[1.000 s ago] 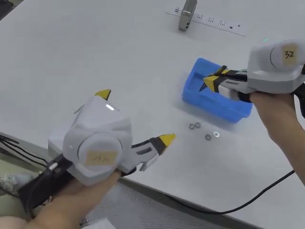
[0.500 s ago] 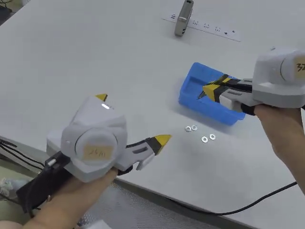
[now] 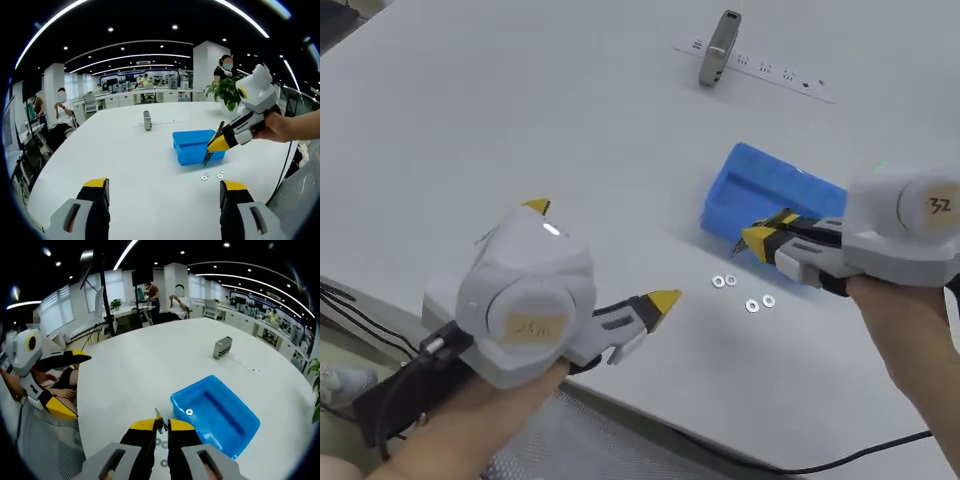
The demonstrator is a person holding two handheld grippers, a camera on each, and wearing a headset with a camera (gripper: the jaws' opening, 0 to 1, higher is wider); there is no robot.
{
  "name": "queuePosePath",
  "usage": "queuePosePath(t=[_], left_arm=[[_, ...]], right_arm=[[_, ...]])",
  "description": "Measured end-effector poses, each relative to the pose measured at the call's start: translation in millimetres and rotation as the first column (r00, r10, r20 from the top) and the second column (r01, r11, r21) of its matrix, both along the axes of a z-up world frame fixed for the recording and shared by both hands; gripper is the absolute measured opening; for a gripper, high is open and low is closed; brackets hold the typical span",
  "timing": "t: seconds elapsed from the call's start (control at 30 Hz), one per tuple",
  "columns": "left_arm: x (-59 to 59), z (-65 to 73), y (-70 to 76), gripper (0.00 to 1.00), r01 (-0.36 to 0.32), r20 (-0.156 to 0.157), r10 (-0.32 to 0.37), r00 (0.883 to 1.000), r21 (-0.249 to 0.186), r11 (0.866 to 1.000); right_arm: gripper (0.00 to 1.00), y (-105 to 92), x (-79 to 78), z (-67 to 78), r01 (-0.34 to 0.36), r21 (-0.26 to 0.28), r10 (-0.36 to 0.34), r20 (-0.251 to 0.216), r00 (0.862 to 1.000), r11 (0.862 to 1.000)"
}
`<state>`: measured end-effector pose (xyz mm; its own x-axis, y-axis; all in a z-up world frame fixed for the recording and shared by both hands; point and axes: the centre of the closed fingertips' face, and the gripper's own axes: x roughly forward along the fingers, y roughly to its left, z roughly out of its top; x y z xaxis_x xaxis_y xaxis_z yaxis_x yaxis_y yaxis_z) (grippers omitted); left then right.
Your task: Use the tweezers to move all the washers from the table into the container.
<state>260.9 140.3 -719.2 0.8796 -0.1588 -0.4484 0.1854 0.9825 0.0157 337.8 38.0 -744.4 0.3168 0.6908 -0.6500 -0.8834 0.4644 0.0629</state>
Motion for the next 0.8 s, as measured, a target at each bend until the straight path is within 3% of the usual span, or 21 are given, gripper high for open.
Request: queuePosePath(t=[0.27,0.57,0.8], left_arm=[[-0.4,-2.1,-1.8,0.93,0.008,-0.013,-0.008,1.0,0.003,1.0],[-0.1,-4.8,-3.6,0.92,0.018,-0.026,-0.018,1.0,-0.003,1.0],[-0.3,-6.4,-3.2,0.92,0.017,-0.033,-0.017,0.999,0.004,1.0]], right_arm=[[0.04,-2.4,-8.9,-22.8,-0.001,-0.03,0.0,-0.042,0.999,1.0],[0.05,-1.2,-8.0,-32.9,0.016,-0.038,-0.019,-0.072,0.997,0.999],[0.04,-2.4,-7.0,-31.1,0.019,-0.042,-0.022,-0.055,0.998,0.999]])
